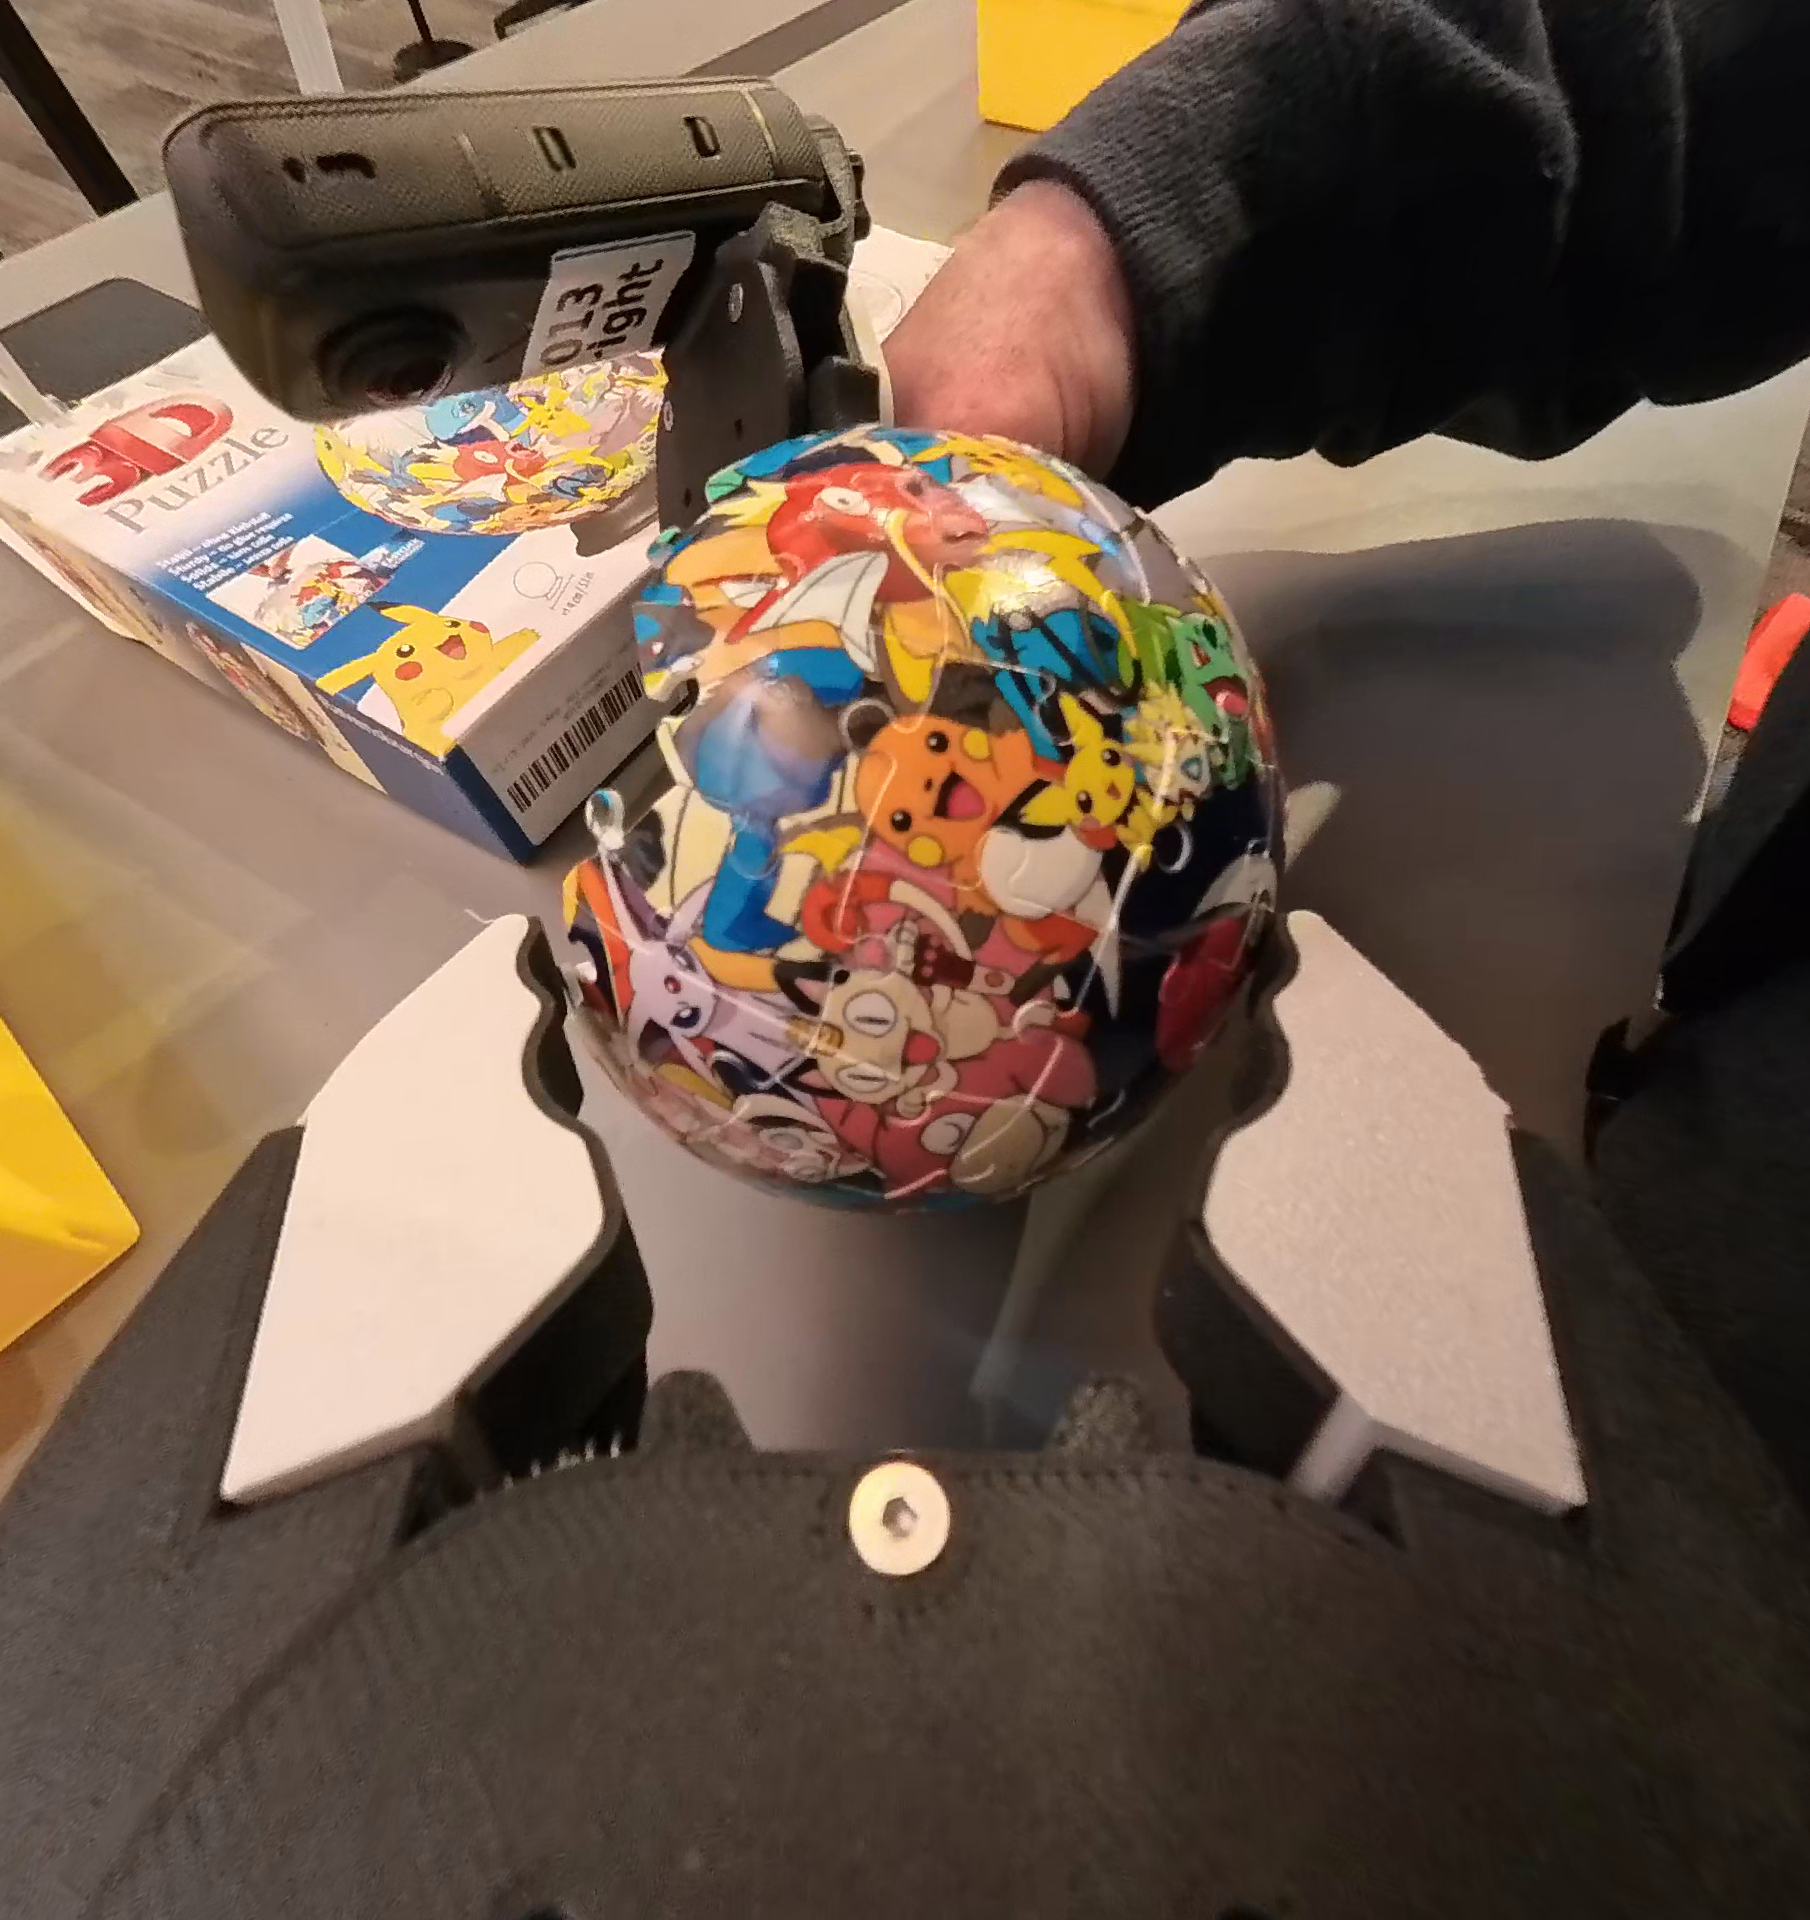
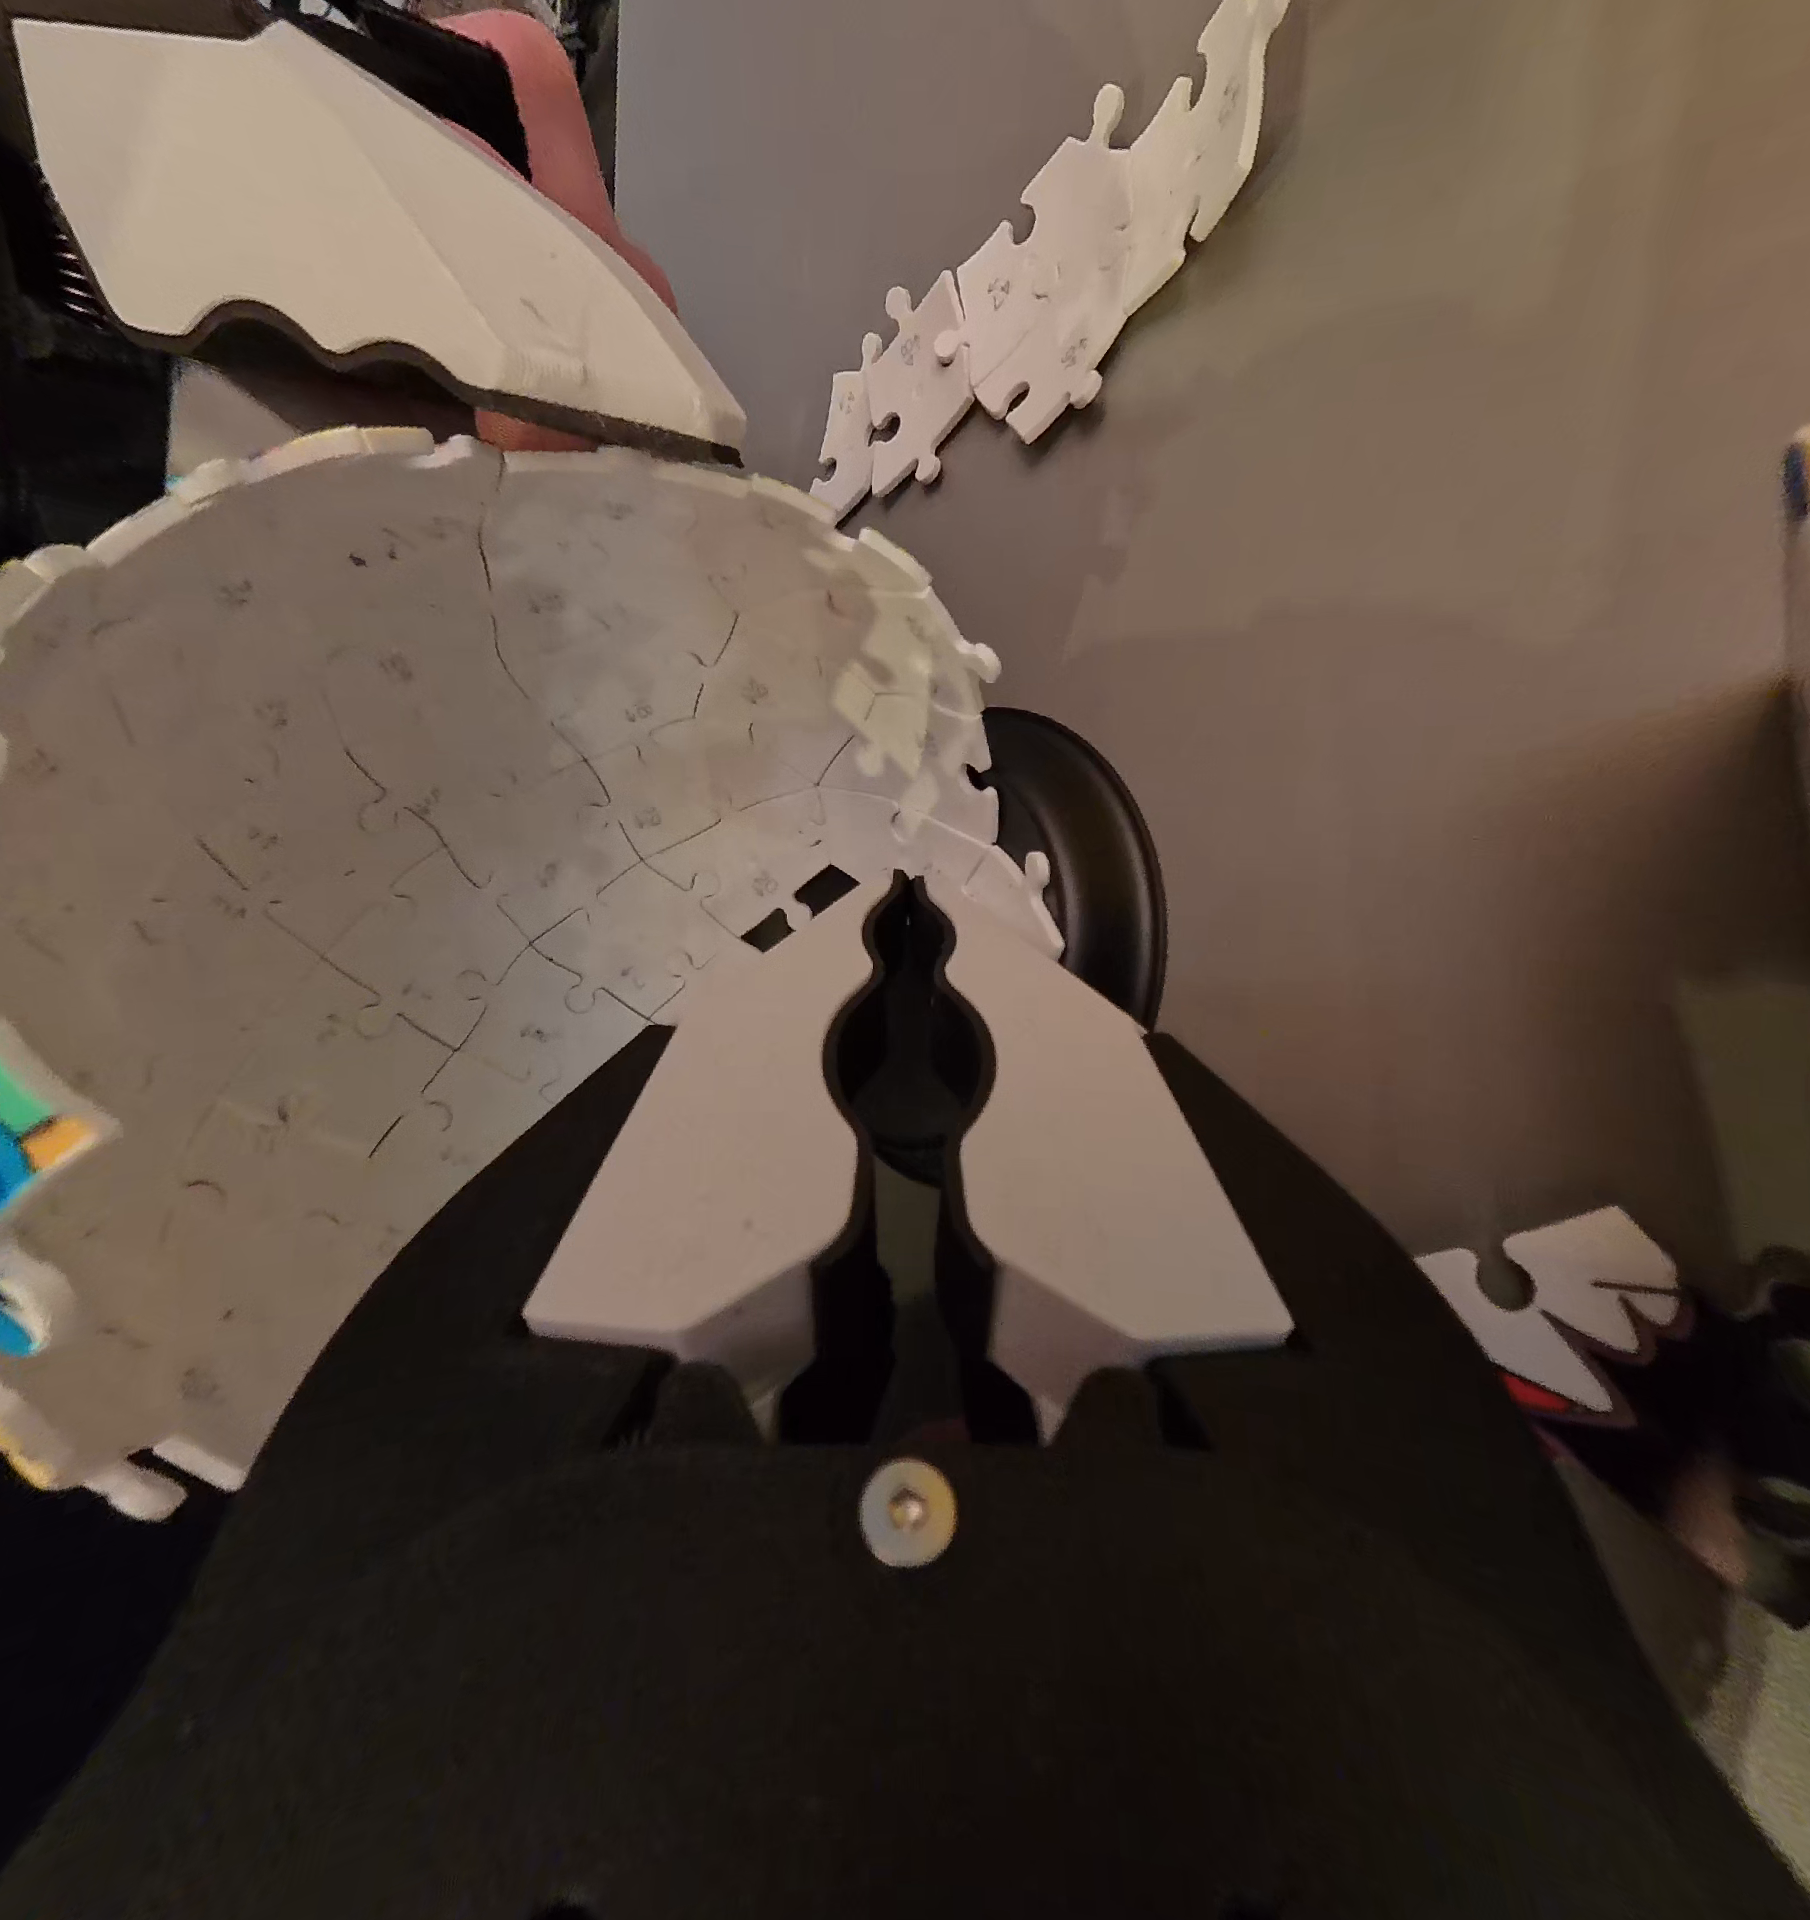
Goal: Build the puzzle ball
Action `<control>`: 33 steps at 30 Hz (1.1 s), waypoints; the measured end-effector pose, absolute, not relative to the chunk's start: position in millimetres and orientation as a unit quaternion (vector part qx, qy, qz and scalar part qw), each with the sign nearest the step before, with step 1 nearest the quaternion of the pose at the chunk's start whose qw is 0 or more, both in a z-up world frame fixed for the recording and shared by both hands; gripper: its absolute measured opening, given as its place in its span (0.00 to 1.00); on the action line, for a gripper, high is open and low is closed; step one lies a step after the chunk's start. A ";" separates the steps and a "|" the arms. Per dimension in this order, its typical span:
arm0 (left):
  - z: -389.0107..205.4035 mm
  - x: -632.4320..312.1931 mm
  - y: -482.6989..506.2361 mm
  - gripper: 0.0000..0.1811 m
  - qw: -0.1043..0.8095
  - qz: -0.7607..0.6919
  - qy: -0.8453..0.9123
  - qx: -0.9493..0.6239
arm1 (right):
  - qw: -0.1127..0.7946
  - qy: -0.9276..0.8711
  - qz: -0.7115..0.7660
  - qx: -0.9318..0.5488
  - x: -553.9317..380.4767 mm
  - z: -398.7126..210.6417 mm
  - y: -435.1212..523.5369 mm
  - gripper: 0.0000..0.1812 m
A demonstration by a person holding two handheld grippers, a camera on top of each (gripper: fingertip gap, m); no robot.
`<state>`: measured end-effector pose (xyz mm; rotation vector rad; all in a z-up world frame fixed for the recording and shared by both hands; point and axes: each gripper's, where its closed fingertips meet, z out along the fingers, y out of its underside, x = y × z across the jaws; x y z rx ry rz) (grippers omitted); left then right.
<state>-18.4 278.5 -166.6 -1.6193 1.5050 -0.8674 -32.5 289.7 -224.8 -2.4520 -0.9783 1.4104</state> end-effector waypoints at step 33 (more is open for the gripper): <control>-167.2 -19.2 281.1 0.67 0.368 -0.344 0.596 -0.626 | 0.206 -0.290 0.397 -0.846 34.0 -194.6 305.7 0.12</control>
